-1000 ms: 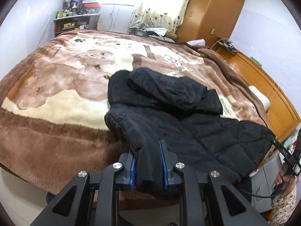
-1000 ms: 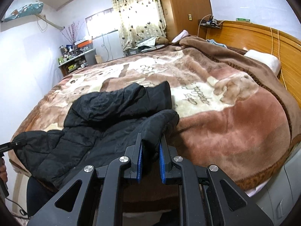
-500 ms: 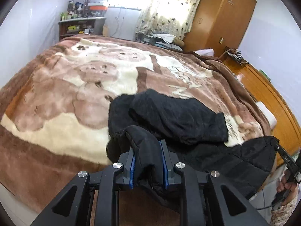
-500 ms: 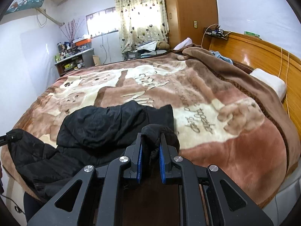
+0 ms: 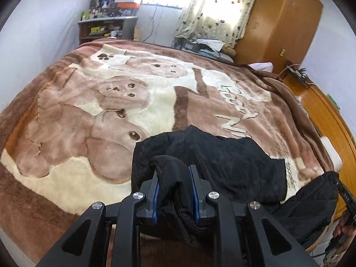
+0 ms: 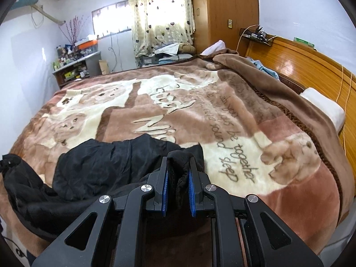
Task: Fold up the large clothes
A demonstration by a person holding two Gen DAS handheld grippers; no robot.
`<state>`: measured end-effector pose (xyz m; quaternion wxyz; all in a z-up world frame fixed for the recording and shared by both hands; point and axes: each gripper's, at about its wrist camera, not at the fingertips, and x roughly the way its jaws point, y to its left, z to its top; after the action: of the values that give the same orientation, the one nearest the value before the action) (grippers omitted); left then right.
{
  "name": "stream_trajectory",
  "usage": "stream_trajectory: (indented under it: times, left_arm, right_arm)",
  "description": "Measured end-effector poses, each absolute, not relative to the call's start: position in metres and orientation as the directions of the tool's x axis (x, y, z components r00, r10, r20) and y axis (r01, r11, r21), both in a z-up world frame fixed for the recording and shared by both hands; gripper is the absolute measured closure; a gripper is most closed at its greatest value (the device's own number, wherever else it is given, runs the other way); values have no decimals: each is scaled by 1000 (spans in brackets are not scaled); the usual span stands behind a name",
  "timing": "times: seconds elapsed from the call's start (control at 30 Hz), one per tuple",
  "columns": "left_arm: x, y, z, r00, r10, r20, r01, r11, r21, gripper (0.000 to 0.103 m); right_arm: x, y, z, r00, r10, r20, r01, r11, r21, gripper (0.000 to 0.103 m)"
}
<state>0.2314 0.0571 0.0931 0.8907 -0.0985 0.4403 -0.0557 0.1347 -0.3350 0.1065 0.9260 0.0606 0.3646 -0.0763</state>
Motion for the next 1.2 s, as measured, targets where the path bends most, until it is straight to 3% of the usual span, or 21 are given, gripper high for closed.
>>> stream_trajectory:
  times: [0.67, 0.83, 0.9, 1.03, 1.13, 1.2]
  left_arm:
    - [375, 54, 22, 452, -87, -888, -148, 974, -171, 73]
    - [394, 58, 26, 484, -66, -873, -148, 977, -156, 55]
    - [396, 62, 31, 500, -86, -862, -144, 973, -181, 39]
    - [388, 76, 42, 548, -97, -830, -134, 970, -202, 37]
    - [375, 92, 44, 568, -130, -813, -115, 965, -234, 31]
    - [367, 101, 41, 566, -150, -811, -103, 963, -250, 26]
  right_arm:
    - [272, -352, 55, 580, -131, -804, 190, 982, -23, 85]
    - [300, -355, 50, 548, -186, -816, 206, 975, -83, 81]
    - [306, -358, 52, 543, -201, -815, 218, 971, -94, 81]
    - [306, -364, 58, 555, -213, -804, 242, 966, -89, 81]
    - [296, -370, 65, 592, -202, -780, 236, 969, -72, 79]
    - [286, -375, 65, 616, -172, -769, 209, 977, -52, 71]
